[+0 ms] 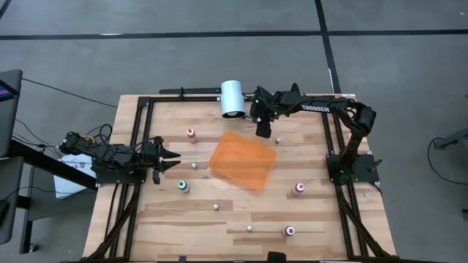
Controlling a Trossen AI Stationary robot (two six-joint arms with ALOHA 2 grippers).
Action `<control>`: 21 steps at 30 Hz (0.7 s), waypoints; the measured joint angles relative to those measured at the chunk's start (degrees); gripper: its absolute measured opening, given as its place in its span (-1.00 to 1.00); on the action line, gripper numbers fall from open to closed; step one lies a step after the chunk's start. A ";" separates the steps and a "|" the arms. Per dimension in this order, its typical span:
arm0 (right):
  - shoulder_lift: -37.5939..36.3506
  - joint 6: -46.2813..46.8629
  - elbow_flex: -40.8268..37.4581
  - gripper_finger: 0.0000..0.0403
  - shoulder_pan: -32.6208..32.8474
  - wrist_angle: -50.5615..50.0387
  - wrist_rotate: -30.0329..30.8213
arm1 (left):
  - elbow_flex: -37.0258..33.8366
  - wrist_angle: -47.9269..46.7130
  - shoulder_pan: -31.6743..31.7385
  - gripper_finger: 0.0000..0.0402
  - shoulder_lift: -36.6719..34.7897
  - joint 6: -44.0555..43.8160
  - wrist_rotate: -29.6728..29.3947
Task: Pick & Place food coloring
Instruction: Put the large black food coloring bottle into the bin
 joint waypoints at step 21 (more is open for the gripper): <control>8.56 -4.97 0.01 0.03 -3.74 3.05 1.70 | 0.00 0.18 0.00 -0.41 0.00 -2.60 0.63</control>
